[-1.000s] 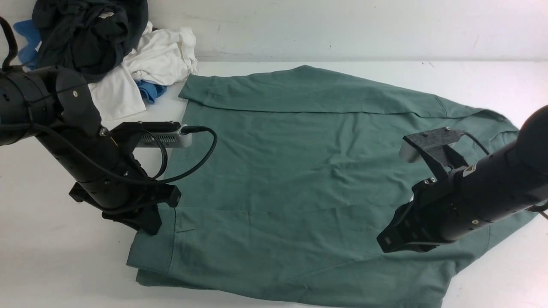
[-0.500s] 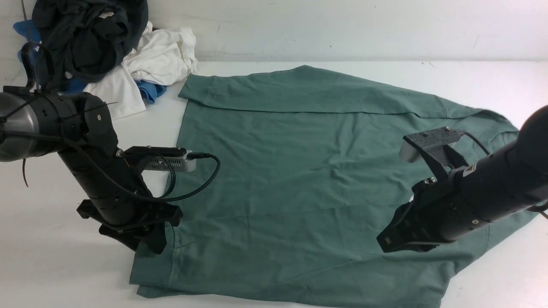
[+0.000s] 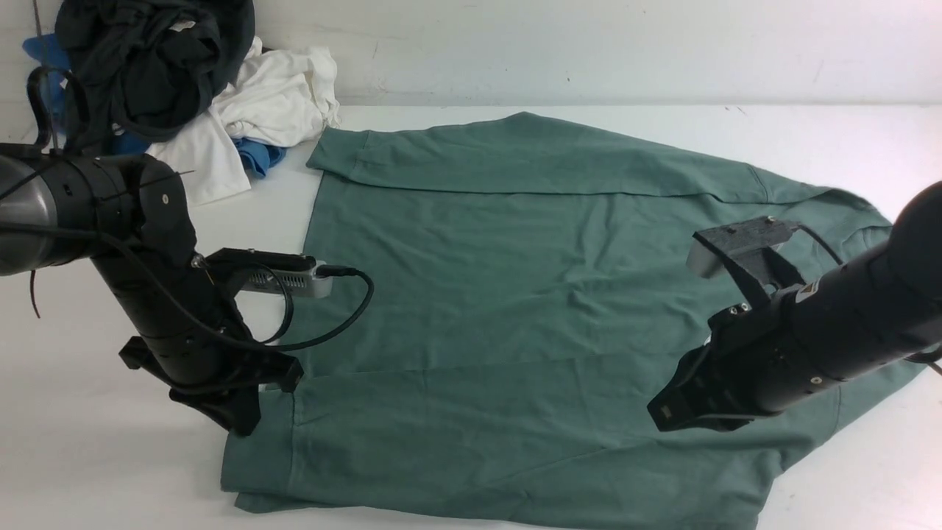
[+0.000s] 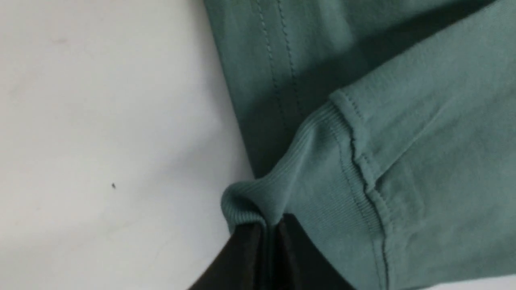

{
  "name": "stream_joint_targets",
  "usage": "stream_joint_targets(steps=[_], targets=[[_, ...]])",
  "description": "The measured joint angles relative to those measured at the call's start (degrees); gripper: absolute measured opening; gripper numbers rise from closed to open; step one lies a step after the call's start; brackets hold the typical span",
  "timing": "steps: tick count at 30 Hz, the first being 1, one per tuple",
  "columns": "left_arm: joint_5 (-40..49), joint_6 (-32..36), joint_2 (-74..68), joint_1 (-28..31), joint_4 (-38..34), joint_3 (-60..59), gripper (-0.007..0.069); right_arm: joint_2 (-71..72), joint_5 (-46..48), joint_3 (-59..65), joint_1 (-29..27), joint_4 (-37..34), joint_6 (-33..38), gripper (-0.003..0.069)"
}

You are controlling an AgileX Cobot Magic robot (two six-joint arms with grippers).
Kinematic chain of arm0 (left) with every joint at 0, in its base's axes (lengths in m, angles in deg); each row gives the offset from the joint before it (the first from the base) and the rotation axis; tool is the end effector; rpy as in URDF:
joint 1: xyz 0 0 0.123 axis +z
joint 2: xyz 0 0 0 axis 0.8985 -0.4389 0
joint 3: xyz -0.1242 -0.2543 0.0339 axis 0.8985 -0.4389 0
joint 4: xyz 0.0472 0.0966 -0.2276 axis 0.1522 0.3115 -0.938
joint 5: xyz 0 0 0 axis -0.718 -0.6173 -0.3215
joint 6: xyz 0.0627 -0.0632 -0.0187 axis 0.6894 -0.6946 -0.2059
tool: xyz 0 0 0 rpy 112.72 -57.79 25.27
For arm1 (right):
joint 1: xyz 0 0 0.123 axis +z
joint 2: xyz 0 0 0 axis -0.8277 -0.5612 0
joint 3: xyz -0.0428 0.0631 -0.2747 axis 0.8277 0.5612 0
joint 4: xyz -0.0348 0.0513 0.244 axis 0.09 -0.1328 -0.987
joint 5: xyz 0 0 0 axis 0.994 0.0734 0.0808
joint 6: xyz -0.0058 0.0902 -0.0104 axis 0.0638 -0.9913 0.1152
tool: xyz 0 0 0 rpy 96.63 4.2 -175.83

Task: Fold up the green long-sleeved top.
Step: Use the left arm to clamp the cuff closest to it, then use the left arm to drag and place the cuff at the centered position on the left edge of the fabric

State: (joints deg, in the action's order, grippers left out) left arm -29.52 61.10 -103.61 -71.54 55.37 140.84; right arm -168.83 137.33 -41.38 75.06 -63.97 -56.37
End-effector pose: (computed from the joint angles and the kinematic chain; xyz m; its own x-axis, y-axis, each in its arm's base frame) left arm 0.3215 -0.0594 0.1845 -0.9764 0.2088 -0.0558 0.2155 0.9603 -0.1771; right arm 0.2510 0.1276 0.2296 -0.8151 -0.4411 -0.3755 -0.5637 0.7531 0.3391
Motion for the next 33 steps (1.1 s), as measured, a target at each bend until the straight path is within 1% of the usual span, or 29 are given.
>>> stream_joint_targets(steps=[7,10,11,13,17,18,19,20,22,24,25,26,27,28,32,33], targets=[[1.5,0.2,9.3,0.0,0.0,2.7,0.0013,0.0,-0.1,0.0,0.0,0.3,0.0,-0.0010],[1.3,0.9,11.9,0.0,0.0,6.9,0.0013,0.0,-0.2,0.0,0.0,2.2,0.0,-0.0010],[-0.2,2.3,11.8,0.0,0.1,10.3,0.0013,0.0,-0.3,0.0,0.0,4.3,0.0,-0.0010],[-1.9,2.9,10.9,0.0,0.2,12.7,0.0013,0.0,-0.5,0.0,0.0,5.7,0.0,-0.0010],[-5.5,3.8,6.1,0.0,0.3,19.0,0.0013,0.0,-0.8,0.0,0.0,8.1,0.0,-0.0008],[-6.2,3.9,2.3,0.0,0.3,22.0,0.0013,0.0,-0.8,0.0,0.0,8.4,0.0,-0.0008],[-6.4,3.9,-1.0,0.0,0.3,25.0,0.0013,0.0,-0.8,0.0,0.0,8.6,0.0,-0.0007],[-6.4,3.9,-1.5,0.0,0.3,25.0,0.0013,0.0,-0.8,0.0,0.0,8.6,0.0,-0.0007],[-6.2,3.5,-9.2,0.1,0.4,31.0,0.0013,0.0,-0.8,0.0,0.0,8.6,0.0,-0.0007],[-5.2,1.9,-15.1,0.3,1.0,35.1,0.0013,0.0,-1.1,0.0,0.0,8.6,0.0,-0.0006],[-5.0,1.6,-15.1,0.3,1.1,35.6,0.0013,0.0,-1.1,0.0,0.0,8.6,0.0,-0.0006],[-3.2,-0.6,-19.7,0.6,2.1,39.8,0.0026,0.0,-1.5,0.0,0.0,8.6,0.0,-0.0005],[-2.9,-0.8,-20.2,0.7,2.5,40.2,0.0028,0.0,-1.5,0.0,0.0,8.6,0.0,-0.0005],[-1.4,-1.8,-23.2,0.8,3.6,43.1,0.0051,0.0,-1.7,0.0,0.0,8.6,0.0,-0.0004],[3.8,-2.9,-28.8,1.0,4.9,53.5,0.0209,-0.1,-3.6,0.0,0.1,5.4,0.2,-0.0002],[4.1,-2.9,-29.2,1.0,4.9,54.5,0.0227,-0.1,-4.0,0.0,0.2,4.8,0.5,-0.0002]])
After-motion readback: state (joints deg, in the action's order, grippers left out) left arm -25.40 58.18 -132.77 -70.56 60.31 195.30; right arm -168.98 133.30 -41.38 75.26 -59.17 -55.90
